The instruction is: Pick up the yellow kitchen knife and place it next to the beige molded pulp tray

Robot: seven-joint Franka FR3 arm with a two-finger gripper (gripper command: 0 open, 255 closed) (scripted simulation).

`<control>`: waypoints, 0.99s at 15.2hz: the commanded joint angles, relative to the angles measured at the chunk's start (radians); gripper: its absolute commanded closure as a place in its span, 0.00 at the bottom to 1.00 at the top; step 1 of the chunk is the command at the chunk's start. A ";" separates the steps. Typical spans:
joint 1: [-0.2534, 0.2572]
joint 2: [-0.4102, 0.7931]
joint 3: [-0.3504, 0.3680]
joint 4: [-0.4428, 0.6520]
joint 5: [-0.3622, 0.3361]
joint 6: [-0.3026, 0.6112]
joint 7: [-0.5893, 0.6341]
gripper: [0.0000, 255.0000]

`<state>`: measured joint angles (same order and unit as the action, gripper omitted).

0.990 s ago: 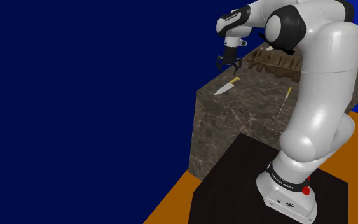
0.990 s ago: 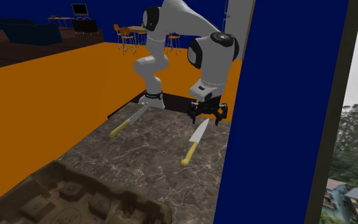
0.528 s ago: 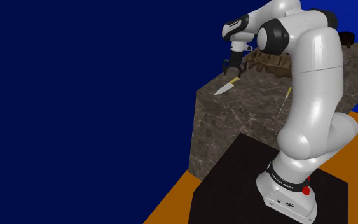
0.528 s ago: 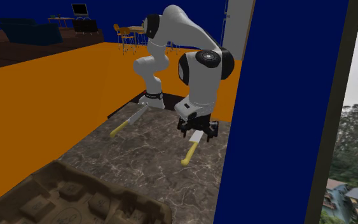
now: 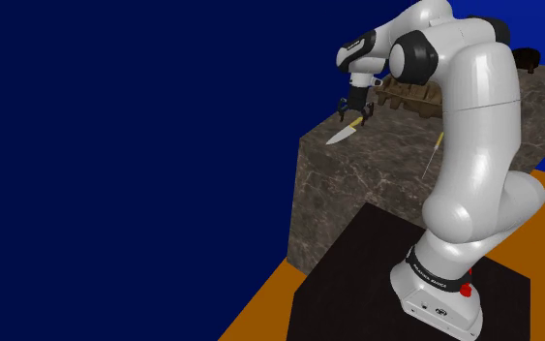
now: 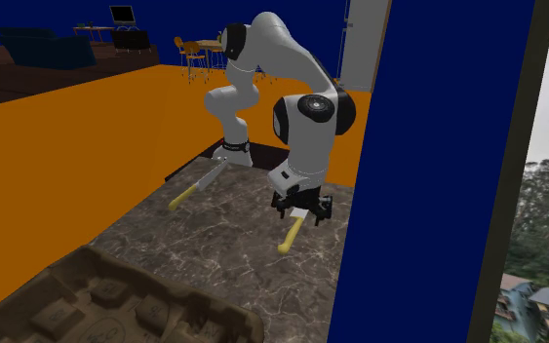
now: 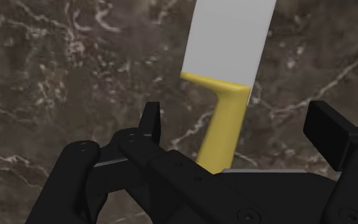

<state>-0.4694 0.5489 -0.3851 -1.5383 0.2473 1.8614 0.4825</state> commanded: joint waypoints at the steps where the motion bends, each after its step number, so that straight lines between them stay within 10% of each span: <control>1: 0.001 -0.001 0.000 -0.004 0.000 0.004 0.000 0.00; 5: 0.001 -0.001 0.000 -0.004 0.000 0.003 0.000 0.00; 6: 0.001 -0.001 0.000 -0.004 0.000 0.003 0.000 1.00; 15: 0.001 -0.001 0.000 -0.004 0.000 0.003 0.000 1.00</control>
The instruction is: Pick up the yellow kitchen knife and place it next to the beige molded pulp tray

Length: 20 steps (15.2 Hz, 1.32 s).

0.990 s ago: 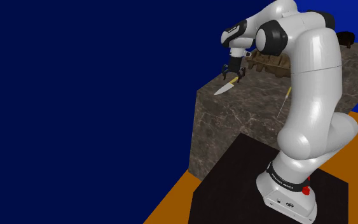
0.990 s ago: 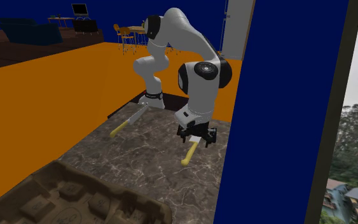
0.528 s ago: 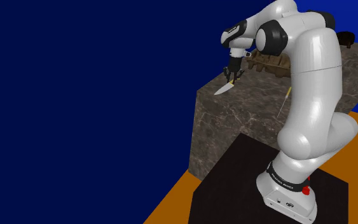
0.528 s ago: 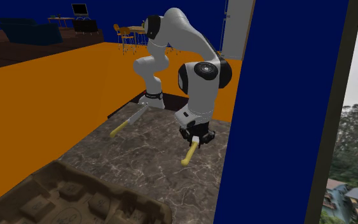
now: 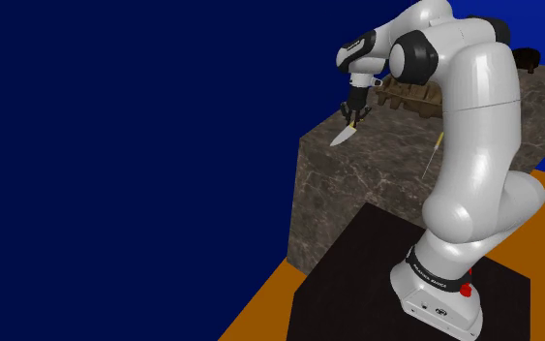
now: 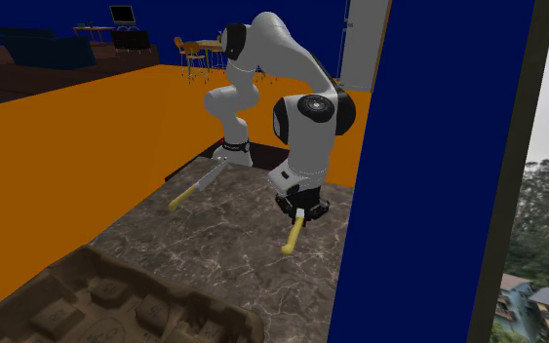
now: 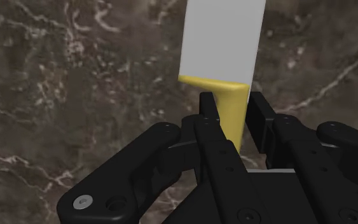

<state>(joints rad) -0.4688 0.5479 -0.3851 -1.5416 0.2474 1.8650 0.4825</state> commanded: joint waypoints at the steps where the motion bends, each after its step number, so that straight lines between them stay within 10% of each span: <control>1: 0.000 -0.005 -0.001 0.005 -0.002 -0.011 0.002 1.00; 20: -0.006 -0.065 -0.016 0.173 -0.031 -0.233 0.029 1.00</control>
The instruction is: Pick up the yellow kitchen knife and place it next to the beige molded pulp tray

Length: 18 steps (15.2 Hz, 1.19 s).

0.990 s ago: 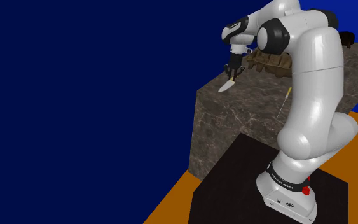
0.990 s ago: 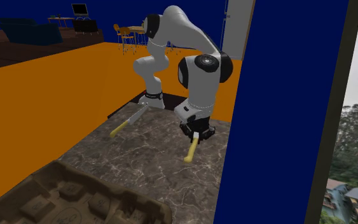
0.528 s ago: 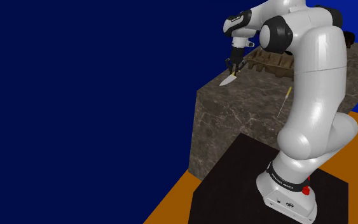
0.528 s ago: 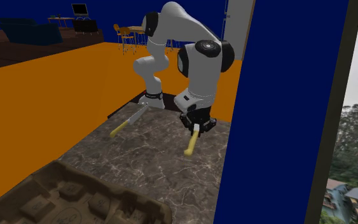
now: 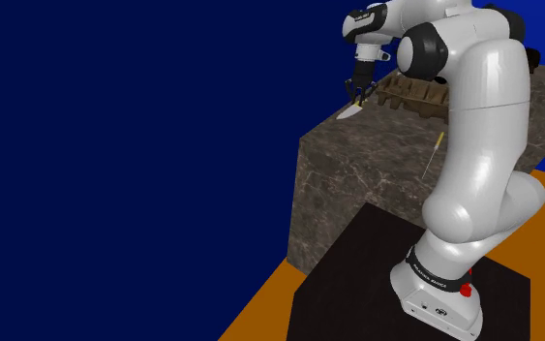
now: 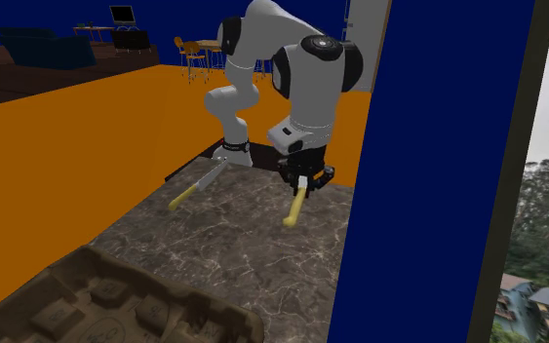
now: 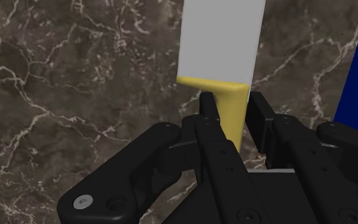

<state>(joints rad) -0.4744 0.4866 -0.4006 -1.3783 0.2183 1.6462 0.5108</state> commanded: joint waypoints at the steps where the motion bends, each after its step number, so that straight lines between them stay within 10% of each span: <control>1: -0.002 -0.005 -0.001 0.022 -0.002 -0.027 0.002 1.00; 13: -0.024 0.006 -0.004 0.192 -0.001 -0.184 0.014 1.00; 18: -0.067 -0.069 -0.039 0.075 -0.031 -0.146 -0.081 1.00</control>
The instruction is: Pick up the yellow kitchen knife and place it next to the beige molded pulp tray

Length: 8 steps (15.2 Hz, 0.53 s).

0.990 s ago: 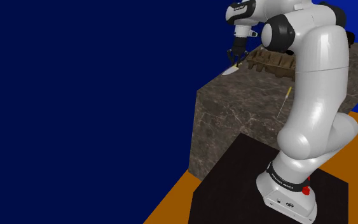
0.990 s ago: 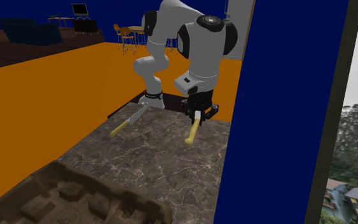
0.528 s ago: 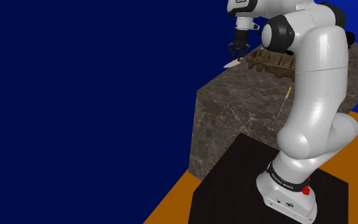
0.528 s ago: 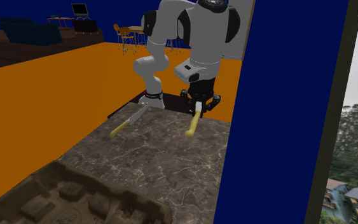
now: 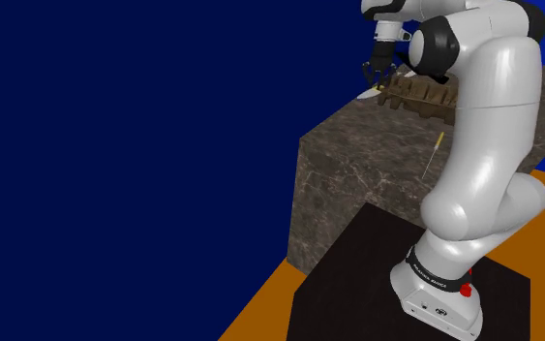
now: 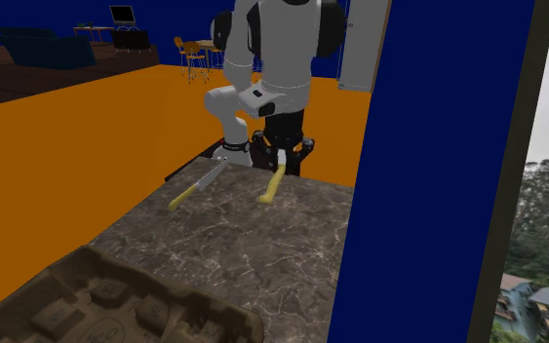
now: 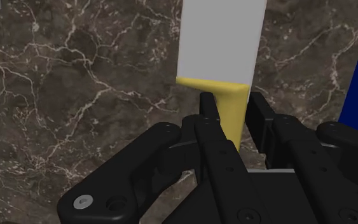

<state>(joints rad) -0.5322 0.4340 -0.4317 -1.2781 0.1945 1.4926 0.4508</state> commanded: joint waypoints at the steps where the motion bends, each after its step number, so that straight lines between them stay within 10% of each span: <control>1: -0.019 -0.027 -0.015 -0.042 -0.012 0.014 -0.041 1.00; 8: -0.102 -0.073 -0.065 -0.116 -0.040 0.037 -0.181 1.00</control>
<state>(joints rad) -0.6256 0.3697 -0.4903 -1.3754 0.1593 1.5205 0.2885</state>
